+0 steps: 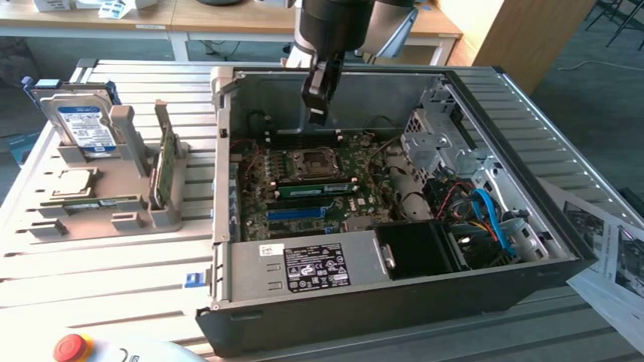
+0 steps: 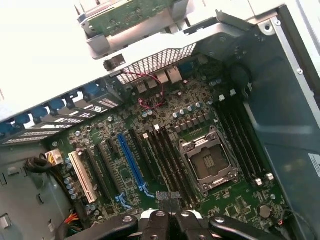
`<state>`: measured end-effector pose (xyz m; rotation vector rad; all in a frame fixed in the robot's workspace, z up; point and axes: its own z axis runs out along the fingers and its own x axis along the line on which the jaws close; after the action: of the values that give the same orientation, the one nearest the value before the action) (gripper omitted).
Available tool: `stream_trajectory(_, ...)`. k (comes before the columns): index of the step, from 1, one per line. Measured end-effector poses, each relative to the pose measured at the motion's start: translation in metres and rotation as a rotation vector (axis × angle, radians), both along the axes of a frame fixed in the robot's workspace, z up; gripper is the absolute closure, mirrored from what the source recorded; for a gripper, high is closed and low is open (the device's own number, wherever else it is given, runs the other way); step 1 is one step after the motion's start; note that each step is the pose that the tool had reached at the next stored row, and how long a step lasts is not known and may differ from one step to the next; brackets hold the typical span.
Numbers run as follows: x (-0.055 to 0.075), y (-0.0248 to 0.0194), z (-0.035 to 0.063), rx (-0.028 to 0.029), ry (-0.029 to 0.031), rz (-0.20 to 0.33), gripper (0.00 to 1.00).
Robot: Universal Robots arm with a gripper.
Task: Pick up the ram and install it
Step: 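Press down the ram until it locks into place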
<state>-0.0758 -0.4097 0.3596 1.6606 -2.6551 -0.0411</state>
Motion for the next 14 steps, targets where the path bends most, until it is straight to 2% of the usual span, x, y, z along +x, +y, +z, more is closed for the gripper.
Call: stream_trajectory(14,0.0,0.0,0.0,0.0,0.0,-0.183,0.89)
